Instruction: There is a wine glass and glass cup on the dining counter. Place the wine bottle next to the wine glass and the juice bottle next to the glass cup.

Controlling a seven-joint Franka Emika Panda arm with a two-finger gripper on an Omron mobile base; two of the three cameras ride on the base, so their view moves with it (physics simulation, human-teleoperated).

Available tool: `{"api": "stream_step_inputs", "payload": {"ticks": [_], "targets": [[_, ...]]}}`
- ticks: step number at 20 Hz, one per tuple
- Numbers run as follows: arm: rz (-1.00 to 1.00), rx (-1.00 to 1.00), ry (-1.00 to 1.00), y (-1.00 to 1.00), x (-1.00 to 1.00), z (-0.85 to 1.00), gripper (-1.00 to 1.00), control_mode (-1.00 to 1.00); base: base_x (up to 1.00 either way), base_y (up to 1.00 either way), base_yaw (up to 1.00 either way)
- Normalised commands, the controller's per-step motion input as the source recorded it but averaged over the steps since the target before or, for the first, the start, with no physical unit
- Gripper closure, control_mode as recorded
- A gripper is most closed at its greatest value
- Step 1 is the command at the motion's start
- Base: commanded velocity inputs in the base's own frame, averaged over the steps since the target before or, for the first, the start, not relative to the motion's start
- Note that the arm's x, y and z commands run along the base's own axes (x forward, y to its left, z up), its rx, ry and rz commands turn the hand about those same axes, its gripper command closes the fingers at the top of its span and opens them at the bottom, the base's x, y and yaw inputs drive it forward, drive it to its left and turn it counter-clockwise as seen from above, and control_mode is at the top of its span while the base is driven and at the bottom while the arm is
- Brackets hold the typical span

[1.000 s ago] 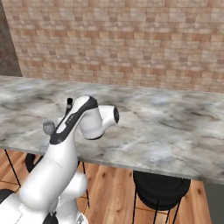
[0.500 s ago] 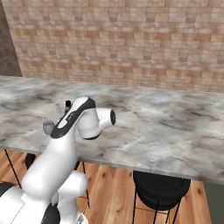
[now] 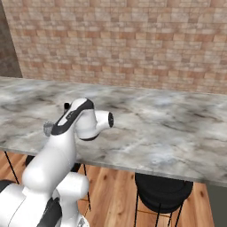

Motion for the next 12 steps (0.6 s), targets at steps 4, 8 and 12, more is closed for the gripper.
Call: {"api": "stream_step_inputs", "payload": {"ticks": [4,8,12], "targets": [[0.0,-0.02,0.0,0.11,0.05,-0.07,1.0,-1.0,0.0,0.0,0.0],[0.0,-0.06,0.0,0.08,0.03,-0.09,1.0,-1.0,0.0,0.0,0.0],[0.0,-0.06,-0.01,0.07,0.03,-0.14,1.0,-1.0,0.0,0.0,0.0]]}}
